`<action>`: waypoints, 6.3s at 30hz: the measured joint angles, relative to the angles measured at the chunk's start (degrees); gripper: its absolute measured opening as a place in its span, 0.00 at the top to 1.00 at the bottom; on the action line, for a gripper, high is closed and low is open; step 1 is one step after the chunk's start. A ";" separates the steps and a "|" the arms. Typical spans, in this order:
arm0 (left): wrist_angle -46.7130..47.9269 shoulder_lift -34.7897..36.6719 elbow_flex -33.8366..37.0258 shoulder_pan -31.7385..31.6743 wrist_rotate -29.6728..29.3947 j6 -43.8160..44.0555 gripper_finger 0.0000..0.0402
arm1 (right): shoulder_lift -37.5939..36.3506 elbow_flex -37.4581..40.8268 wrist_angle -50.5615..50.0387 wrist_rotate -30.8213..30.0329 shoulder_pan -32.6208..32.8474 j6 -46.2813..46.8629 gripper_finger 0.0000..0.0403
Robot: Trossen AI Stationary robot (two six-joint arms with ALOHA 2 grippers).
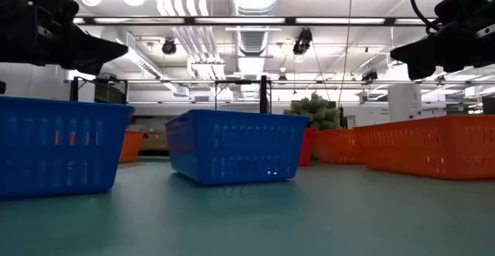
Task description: Stack baskets on shelf by color
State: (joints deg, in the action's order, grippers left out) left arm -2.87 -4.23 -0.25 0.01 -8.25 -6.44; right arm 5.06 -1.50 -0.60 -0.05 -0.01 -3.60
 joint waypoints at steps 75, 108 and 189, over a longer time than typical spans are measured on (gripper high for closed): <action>-0.15 0.02 0.00 0.00 0.00 -0.02 1.00 | 0.00 0.00 0.00 -0.02 0.00 0.00 0.93; -29.74 -0.67 0.02 0.04 0.37 14.55 1.00 | 4.69 0.03 27.88 -0.22 0.02 8.61 0.93; -50.21 -0.96 -0.28 0.02 -2.71 9.01 1.00 | 102.03 -85.45 -36.96 6.55 15.88 -7.76 0.60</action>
State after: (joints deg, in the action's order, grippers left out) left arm -53.08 -5.19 -0.54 0.03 -10.96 2.57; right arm 107.09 -86.94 -37.56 6.50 15.87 -11.35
